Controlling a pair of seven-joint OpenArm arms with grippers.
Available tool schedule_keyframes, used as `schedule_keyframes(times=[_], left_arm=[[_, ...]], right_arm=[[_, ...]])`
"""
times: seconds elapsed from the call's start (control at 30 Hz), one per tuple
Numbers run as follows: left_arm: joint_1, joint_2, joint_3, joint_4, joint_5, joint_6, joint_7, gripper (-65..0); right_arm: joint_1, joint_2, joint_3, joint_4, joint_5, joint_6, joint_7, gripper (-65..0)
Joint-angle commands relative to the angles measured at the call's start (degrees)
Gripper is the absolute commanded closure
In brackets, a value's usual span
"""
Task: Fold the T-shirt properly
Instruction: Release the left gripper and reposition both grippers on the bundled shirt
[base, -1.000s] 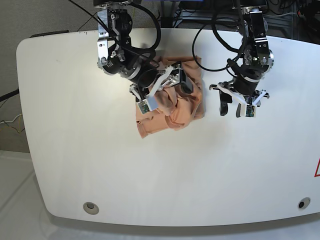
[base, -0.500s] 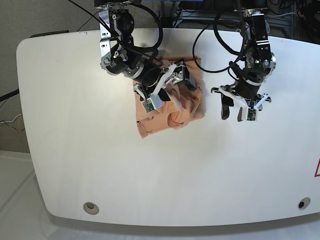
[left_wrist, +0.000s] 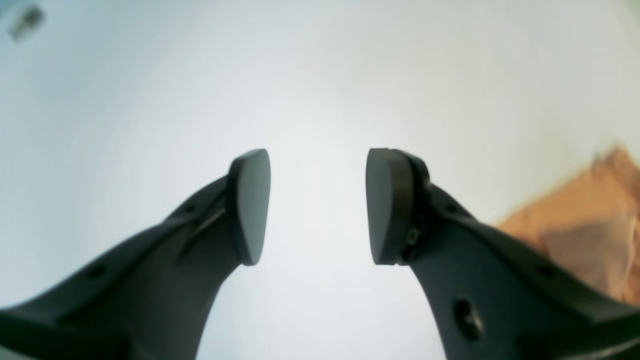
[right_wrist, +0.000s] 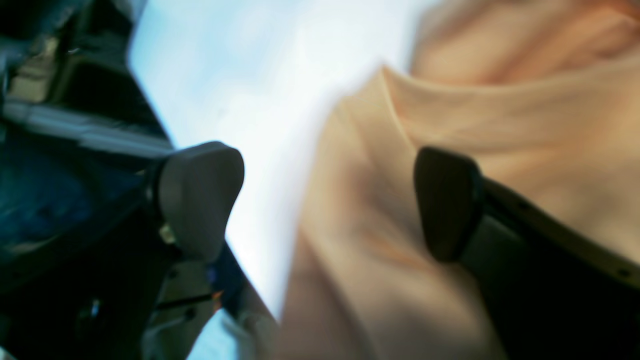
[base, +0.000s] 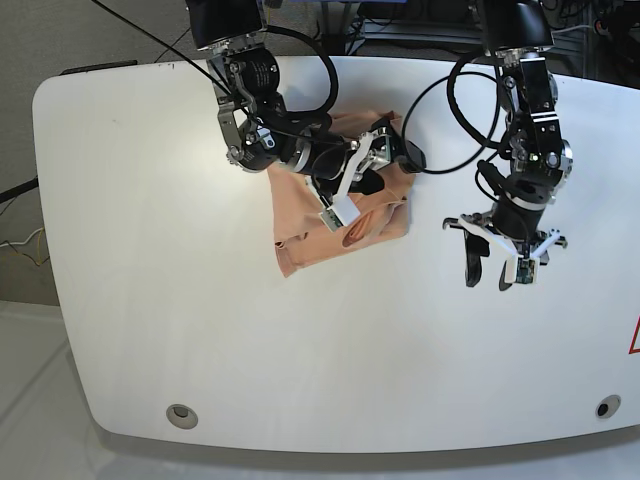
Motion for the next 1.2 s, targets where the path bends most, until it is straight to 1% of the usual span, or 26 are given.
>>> schedule_keyframes(times=[0.0, 0.13, 0.33, 0.47, 0.7, 0.8, 0.9, 1.0, 1.07, 1.17], left_arm=[[-1.85, -1.14, 0.04, 1.09, -0.55, -0.19, -0.52, -28.5], [-3.69, -1.58, 0.04, 1.09, -0.55, -0.19, 1.77, -28.5], [-4.04, -1.31, 0.21, 1.09, -0.55, -0.19, 2.12, -28.5], [-3.43, -1.05, 0.57, 1.09, -0.73, -0.19, 2.12, -28.5], [0.17, 0.97, 4.26, 1.35, -0.90, -0.19, 2.12, -28.5], [2.37, 1.94, 5.84, 1.44, -0.90, -0.19, 2.12, -28.5], [4.48, 3.08, 6.90, 2.06, -0.90, -0.19, 2.12, -28.4], [6.68, 4.23, 7.16, 3.11, -0.81, -0.19, 2.12, -28.4], [8.17, 5.11, 7.16, 4.26, -0.81, -0.19, 2.12, -28.3], [9.93, 6.07, 7.25, 6.28, -0.64, -0.19, 2.21, -25.9]], right_arm=[[1.27, 0.04, -0.57, 0.25, 1.93, 0.67, 0.83, -53.7], [2.07, 0.13, -1.72, 0.52, 2.63, 0.58, 0.74, -53.7], [2.86, 0.21, -1.63, 3.86, 2.28, 0.31, 0.92, -53.7], [3.91, 0.30, 0.75, 6.32, 2.19, 0.31, 0.92, -53.7], [5.76, 3.47, 6.72, 7.02, 2.19, 0.40, 1.10, -53.7], [6.55, 5.75, 8.92, 6.93, 2.02, 0.49, 2.06, -53.7], [7.43, 7.60, 9.71, 6.76, -0.18, 0.40, 2.94, -53.5], [8.04, 9.18, 9.80, 6.76, -3.61, 0.31, 3.03, -53.3], [8.13, 9.71, 9.71, 6.93, -6.16, 0.40, 3.03, -51.1], [8.13, 9.71, 9.71, 7.02, -9.67, 0.58, 3.03, -42.5]])
